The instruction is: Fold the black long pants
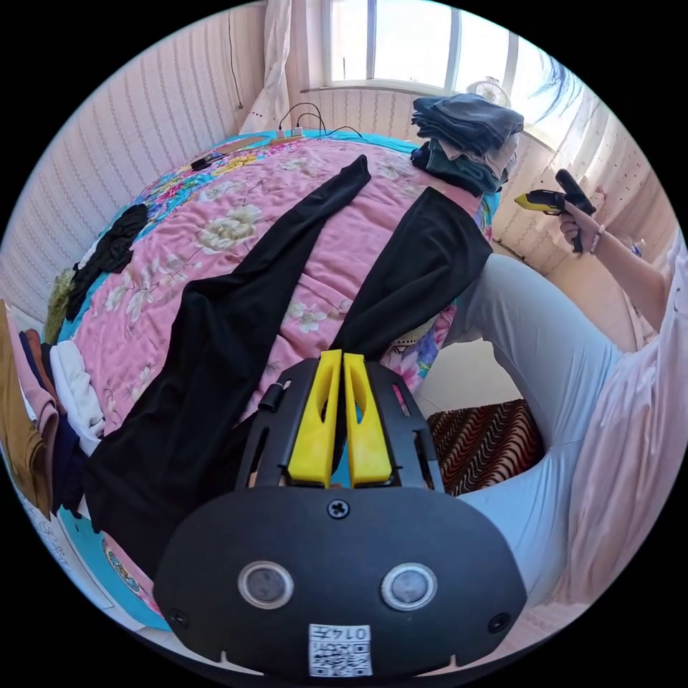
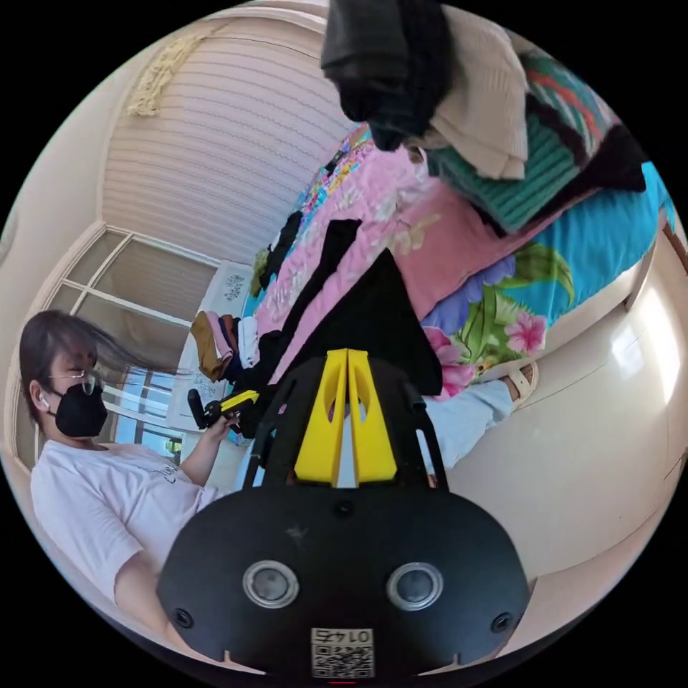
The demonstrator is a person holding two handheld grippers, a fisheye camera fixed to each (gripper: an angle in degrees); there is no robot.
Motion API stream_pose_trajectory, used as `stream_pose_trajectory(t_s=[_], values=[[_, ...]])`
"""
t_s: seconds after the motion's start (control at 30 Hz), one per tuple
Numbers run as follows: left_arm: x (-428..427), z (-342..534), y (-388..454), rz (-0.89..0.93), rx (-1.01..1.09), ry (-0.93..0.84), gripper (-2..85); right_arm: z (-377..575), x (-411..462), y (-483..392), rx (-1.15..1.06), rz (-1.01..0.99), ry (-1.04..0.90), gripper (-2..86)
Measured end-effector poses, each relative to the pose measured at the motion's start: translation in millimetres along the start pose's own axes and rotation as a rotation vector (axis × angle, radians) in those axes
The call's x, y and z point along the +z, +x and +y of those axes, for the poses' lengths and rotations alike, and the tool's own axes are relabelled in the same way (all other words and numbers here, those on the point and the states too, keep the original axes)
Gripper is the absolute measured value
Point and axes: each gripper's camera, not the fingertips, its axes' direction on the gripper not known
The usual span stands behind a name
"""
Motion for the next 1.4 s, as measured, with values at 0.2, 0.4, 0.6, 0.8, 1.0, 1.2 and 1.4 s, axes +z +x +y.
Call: stream_pose_trajectory(t_s=[0.2, 0.4, 0.6, 0.8, 1.0, 1.2, 1.4], values=[[1, 9, -6, 0.024, -0.016, 0.004, -1.0, 7, -6, 20, 0.055, 0.2, -0.037, 6.1], [7, 8, -10, 0.011, -0.033, -0.01, -1.0, 32, 61, 95, 0.284, 0.064, -0.125, 11.9], [-1, 14, -20, 0.047, -0.053, 0.018, -1.0, 38, 64, 89, 0.204, -0.105, -0.119, 0.8], [-38, 17, -23, 0.043, 0.023, 0.123, -1.0, 37, -21, 17, -0.006, -0.182, 0.069, 0.0], [-31, -18, -43, 0.004, 0.019, 0.156, -1.0, -34, -22, -40, -0.14, -0.029, 0.077, 0.1], [49, -43, -83, -0.009, -0.128, 0.011, -0.6, -108, 77, -12, -0.029, 0.218, -0.058, 1.8], [24, -26, -101, -0.001, -0.242, 0.104, 0.2, -90, 94, -10, -0.005, 0.327, -0.028, 7.6]])
